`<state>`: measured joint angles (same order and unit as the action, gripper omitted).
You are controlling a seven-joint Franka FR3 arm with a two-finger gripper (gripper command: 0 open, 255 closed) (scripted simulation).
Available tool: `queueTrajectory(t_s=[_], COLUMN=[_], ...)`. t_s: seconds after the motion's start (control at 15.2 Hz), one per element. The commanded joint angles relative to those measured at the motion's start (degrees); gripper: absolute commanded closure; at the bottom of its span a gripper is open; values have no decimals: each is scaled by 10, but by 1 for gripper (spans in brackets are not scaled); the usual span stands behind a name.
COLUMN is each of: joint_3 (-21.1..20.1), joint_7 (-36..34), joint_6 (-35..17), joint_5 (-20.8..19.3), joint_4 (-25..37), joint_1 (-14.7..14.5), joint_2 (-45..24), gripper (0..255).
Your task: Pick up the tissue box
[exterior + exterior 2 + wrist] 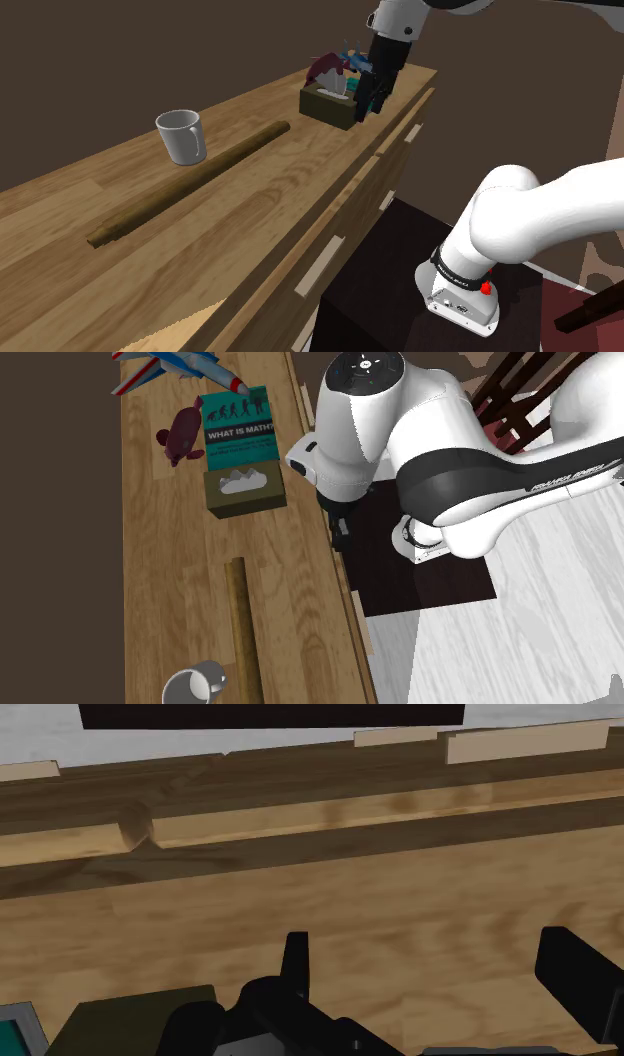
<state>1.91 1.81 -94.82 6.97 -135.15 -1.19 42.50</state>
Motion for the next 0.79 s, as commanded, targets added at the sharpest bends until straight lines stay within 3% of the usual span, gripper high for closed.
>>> queueTrajectory(t_s=[0.0, 0.73], joint_3=[0, -56], joint_7=[0, -66], joint_6=[0, 137], joint_5=[0, -211], joint_4=[0, 306], joint_1=[0, 54], joint_2=[0, -317], gripper=[0, 0])
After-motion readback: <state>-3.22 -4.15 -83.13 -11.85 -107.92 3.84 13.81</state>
